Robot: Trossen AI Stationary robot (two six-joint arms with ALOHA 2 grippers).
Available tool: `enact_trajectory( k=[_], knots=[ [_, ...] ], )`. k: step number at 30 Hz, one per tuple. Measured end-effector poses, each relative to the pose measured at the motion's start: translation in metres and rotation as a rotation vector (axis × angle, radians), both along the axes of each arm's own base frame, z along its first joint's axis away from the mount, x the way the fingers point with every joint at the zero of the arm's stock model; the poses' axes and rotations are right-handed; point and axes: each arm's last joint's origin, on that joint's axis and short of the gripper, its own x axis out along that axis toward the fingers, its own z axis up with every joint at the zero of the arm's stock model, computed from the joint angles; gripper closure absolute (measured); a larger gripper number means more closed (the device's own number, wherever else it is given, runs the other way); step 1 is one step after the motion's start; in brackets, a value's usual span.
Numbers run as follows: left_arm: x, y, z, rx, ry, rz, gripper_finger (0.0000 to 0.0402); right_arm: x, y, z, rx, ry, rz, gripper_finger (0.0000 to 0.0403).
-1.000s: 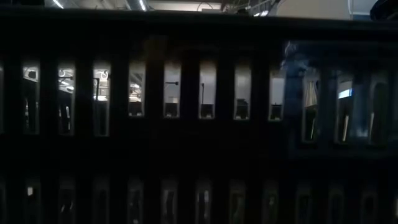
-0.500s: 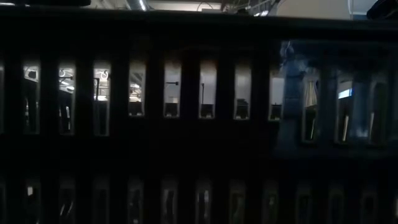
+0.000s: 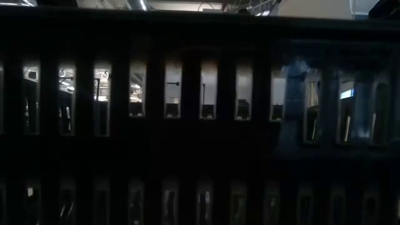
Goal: Stack baskets by color
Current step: Stack the top left black bin on the top right black bin
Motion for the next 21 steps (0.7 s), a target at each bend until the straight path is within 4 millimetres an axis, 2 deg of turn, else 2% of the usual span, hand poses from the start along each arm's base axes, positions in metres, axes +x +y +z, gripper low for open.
enact_trajectory(
  k=[10,13,17,21],
  knots=[
    [0.011,-0.003,0.003,-0.05,-0.056,0.02,0.0337,0.0,0.0,0.0,0.002,-0.004,0.0,0.0347],
    [0.014,-0.004,0.001,-0.067,-0.031,0.001,0.0349,0.0,0.0,0.001,0.001,-0.008,0.0,0.0347],
    [0.02,-0.007,-0.006,-0.08,0.047,-0.034,0.0393,0.0,0.0,0.002,0.004,-0.016,0.001,0.0347],
    [0.028,-0.009,-0.012,-0.07,0.097,-0.025,0.038,0.0,0.0,0.002,0.006,-0.019,0.0,0.0347]
  ],
)
